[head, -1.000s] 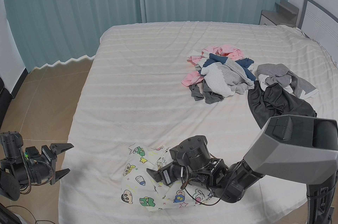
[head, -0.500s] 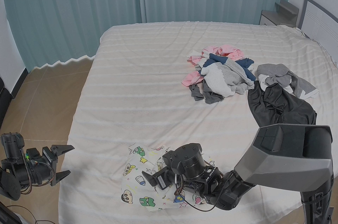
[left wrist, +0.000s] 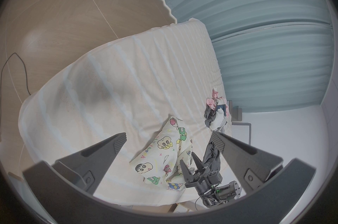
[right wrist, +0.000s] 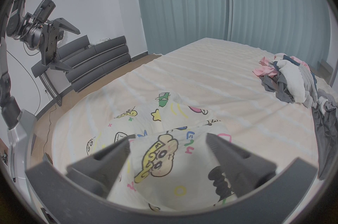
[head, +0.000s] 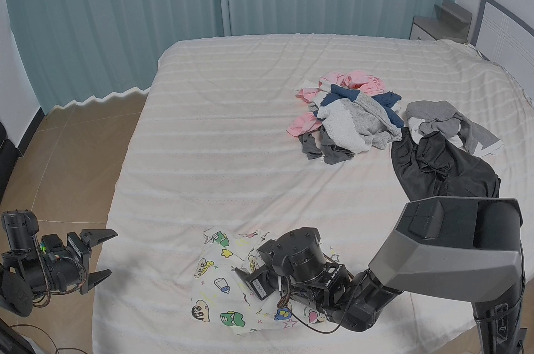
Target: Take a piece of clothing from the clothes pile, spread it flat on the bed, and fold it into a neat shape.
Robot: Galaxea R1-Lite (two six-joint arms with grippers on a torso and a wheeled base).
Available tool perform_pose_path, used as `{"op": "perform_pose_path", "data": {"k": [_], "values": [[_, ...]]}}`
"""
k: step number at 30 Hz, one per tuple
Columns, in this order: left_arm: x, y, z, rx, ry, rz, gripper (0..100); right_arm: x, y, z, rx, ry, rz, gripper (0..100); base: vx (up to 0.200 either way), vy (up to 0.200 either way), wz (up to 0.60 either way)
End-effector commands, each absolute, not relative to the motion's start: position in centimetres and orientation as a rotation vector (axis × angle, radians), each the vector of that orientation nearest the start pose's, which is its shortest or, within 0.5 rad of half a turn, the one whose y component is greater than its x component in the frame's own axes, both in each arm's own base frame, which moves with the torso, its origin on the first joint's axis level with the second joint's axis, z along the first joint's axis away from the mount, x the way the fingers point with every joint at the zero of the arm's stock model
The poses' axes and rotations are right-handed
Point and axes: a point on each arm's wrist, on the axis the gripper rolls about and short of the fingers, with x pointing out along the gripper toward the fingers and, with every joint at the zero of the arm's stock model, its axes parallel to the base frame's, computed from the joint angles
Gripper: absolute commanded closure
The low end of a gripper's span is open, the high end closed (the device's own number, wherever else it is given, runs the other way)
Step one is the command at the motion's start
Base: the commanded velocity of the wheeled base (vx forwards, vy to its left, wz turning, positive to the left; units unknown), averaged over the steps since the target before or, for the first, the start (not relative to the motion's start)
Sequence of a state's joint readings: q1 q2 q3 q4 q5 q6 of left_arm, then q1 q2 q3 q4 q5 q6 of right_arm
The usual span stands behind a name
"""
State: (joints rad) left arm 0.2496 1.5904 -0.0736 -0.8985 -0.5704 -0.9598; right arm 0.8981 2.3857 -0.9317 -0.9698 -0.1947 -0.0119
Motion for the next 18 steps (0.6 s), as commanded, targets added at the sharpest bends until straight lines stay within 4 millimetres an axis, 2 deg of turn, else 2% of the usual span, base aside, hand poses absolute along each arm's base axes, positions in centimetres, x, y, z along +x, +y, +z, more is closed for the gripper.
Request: {"op": "perform_pose_path", "data": {"k": [1, 6, 11, 16, 17, 18], "values": [[16.9, 3.1, 7.2, -1.173, 0.688, -0.012, 0, 25.6, 31.2, -0.5, -0.262, 0.416, 0.688, 100, 0.000, 0.000, 0.00], [17.0, 3.1, 7.2, -1.173, 0.688, -0.012, 0, 26.3, 31.0, 0.1, -0.236, 0.380, 0.664, 100, 0.000, 0.000, 0.00], [17.0, 3.1, 7.2, -1.172, 0.689, -0.014, 0, 26.7, 30.0, 1.9, -0.197, 0.346, 0.633, 100, 0.000, 0.000, 0.00], [16.9, 3.1, 7.2, -1.173, 0.690, -0.012, 0, 27.8, 27.3, 3.5, -0.120, 0.358, 0.565, 100, 0.000, 0.000, 0.00], [16.9, 3.1, 7.2, -1.173, 0.690, -0.012, 0, 27.8, 27.3, 3.5, -0.120, 0.358, 0.565, 100, 0.000, 0.000, 0.00], [16.9, 3.1, 7.2, -1.173, 0.690, -0.012, 0, 28.1, 26.2, 4.0, -0.091, 0.363, 0.543, 100, 0.000, 0.000, 0.00]]}}
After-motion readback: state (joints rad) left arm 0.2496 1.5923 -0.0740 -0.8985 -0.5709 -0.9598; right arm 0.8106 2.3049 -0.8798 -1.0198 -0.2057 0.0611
